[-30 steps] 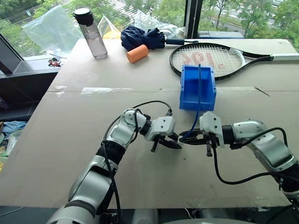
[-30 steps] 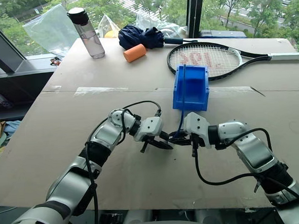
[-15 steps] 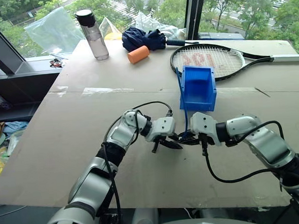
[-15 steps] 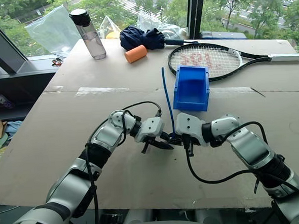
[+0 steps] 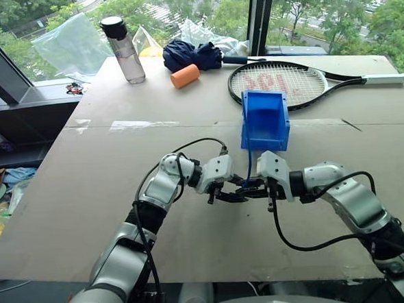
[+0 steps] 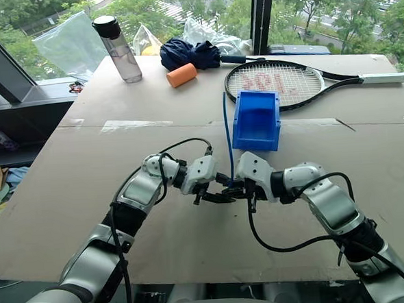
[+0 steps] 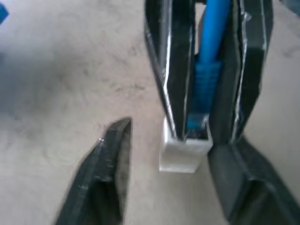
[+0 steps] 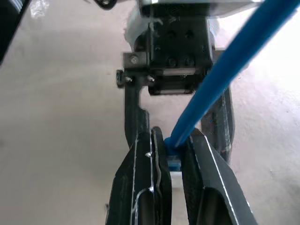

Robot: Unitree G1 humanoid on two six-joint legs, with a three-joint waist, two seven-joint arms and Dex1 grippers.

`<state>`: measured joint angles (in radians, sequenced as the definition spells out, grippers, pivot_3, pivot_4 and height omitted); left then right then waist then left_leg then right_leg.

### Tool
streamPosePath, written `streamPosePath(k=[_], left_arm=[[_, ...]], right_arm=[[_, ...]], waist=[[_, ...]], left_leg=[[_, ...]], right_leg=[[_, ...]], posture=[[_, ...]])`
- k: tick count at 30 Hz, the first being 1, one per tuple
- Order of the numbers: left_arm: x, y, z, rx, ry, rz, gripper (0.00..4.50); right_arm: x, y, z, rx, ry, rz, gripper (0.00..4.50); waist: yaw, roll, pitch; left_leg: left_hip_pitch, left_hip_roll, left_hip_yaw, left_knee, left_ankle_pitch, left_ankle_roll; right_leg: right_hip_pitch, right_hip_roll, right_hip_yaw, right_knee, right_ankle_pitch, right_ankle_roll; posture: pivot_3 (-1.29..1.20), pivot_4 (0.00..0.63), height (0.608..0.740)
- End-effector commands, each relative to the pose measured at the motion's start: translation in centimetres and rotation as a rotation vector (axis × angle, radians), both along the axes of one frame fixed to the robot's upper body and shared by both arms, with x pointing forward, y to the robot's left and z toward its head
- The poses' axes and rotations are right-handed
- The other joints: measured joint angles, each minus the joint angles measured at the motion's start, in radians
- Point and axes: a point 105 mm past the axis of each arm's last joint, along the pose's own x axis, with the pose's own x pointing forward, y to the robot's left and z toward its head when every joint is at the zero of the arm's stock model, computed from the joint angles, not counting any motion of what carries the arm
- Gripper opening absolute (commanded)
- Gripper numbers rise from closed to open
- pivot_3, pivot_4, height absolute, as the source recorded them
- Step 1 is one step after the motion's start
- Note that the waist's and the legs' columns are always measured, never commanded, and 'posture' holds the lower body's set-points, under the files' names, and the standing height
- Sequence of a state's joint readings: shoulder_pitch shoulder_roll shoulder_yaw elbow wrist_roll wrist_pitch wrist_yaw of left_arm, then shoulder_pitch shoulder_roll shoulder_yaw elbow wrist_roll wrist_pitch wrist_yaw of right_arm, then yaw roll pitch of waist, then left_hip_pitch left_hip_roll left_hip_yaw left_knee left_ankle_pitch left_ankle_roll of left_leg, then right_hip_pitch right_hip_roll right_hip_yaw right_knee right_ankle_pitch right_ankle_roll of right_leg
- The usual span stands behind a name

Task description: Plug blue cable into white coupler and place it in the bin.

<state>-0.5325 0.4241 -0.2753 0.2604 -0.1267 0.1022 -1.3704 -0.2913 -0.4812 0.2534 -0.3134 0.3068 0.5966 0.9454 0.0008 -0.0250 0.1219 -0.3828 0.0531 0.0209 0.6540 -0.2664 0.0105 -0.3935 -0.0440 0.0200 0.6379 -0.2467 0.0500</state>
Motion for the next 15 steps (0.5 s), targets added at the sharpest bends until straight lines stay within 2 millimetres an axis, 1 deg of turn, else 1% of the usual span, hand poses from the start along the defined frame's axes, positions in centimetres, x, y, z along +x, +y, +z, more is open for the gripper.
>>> streamPosePath(k=[1, 2, 4, 5, 7, 8, 9, 11, 12, 13, 15], left_arm=[[-0.7, 2.3, 3.1, -0.137, -0.018, 0.167, 4.05], [-1.1, 2.8, 3.7, -0.171, -0.015, 0.222, 4.48], [-2.0, 3.8, 4.9, -0.229, -0.022, 0.318, 4.48], [-2.3, 4.2, 5.4, -0.254, -0.029, 0.361, 4.48], [-2.8, 4.8, 6.6, -0.305, -0.046, 0.45, 4.48], [-3.0, 4.9, 6.9, -0.315, -0.055, 0.478, 4.48], [-3.2, 5.0, 7.2, -0.326, -0.06, 0.503, 4.48], [-3.6, 4.9, 7.4, -0.329, -0.075, 0.523, 4.48], [-3.7, 4.8, 7.5, -0.33, -0.086, 0.531, 4.5], [-3.6, 4.8, 7.6, -0.337, -0.092, 0.541, 4.5], [-3.5, 4.7, 7.9, -0.347, -0.104, 0.554, 4.5]], right_arm=[[0.8, -1.7, 5.0, 0.185, -0.059, -0.126, 0.0], [1.1, -2.1, 5.8, 0.228, -0.048, -0.166, 0.0], [2.2, -3.0, 7.4, 0.305, -0.008, -0.244, 0.0], [3.1, -3.4, 8.0, 0.321, 0.004, -0.289, 0.0], [6.0, -4.1, 9.2, 0.341, 0.038, -0.391, 0.0], [7.1, -4.3, 9.7, 0.347, 0.052, -0.429, 0.0], [8.7, -4.5, 10.1, 0.359, 0.091, -0.475, 0.0], [11.2, -4.9, 10.3, 0.341, 0.127, -0.544, 0.0], [12.3, -5.2, 10.2, 0.324, 0.129, -0.579, 0.43], [13.0, -5.3, 10.2, 0.321, 0.139, -0.586, 0.88], [14.2, -5.8, 10.1, 0.308, 0.14, -0.618, 1.61]], waist=[[-0.016, 0.002, 0.002], [-0.015, 0.002, 0.002], [-0.015, 0.0, 0.003], [-0.018, 0.0, 0.004], [-0.018, 0.002, 0.006], [-0.016, 0.002, 0.006], [-0.014, 0.002, 0.006], [-0.012, 0.002, 0.007], [-0.011, 0.002, 0.006], [-0.01, 0.002, 0.007], [-0.009, 0.002, 0.007]], left_leg=[[0.0, 0.0, 0.0, 0.0, 0.0, 0.0], [0.0, 0.001, -0.002, -0.001, 0.0, 0.0], [0.001, 0.002, -0.001, -0.002, 0.0, 0.0], [0.001, 0.003, -0.002, -0.002, 0.0, 0.0], [0.002, 0.002, -0.002, -0.002, 0.0, 0.0], [0.003, 0.002, -0.001, -0.001, 0.0, 0.0], [0.003, 0.002, -0.001, -0.001, 0.0, 0.0], [0.003, 0.001, 0.001, -0.001, 0.0, 0.0], [0.003, 0.0, 0.001, -0.001, 0.0, 0.0], [0.003, 0.0, 0.001, -0.001, 0.0, 0.0], [0.001, 0.0, 0.001, -0.002, 0.0, 0.0]], right_leg=[[-0.002, 0.0, 0.001, 0.002, 0.0, 0.0], [-0.003, 0.0, 0.002, 0.003, 0.0, 0.0], [-0.002, 0.0, -0.001, 0.004, 0.0, 0.0], [-0.002, 0.001, -0.001, 0.004, 0.0, 0.0], [-0.002, 0.001, 0.001, 0.004, 0.0, 0.0], [-0.002, 0.001, 0.002, 0.004, 0.0, 0.0], [-0.002, 0.001, 0.002, 0.004, 0.0, -0.001], [-0.002, 0.001, 0.002, 0.004, -0.002, -0.004], [-0.002, 0.001, 0.002, 0.004, -0.002, -0.004], [-0.002, 0.001, 0.002, 0.003, -0.002, -0.004], [-0.002, 0.001, 0.002, 0.001, -0.001, -0.003]], posture=[[0.0, 0.15, 0.74], [0.0, 0.15, 0.74], [0.0, 0.15, 0.74], [0.0, 0.15, 0.74], [0.0, 0.15, 0.74], [0.0, 0.15, 0.74], [0.0, 0.15, 0.74], [0.0, 0.15, 0.74], [0.0, 0.15, 0.74], [0.0, 0.15, 0.74], [0.0, 0.15, 0.74]])
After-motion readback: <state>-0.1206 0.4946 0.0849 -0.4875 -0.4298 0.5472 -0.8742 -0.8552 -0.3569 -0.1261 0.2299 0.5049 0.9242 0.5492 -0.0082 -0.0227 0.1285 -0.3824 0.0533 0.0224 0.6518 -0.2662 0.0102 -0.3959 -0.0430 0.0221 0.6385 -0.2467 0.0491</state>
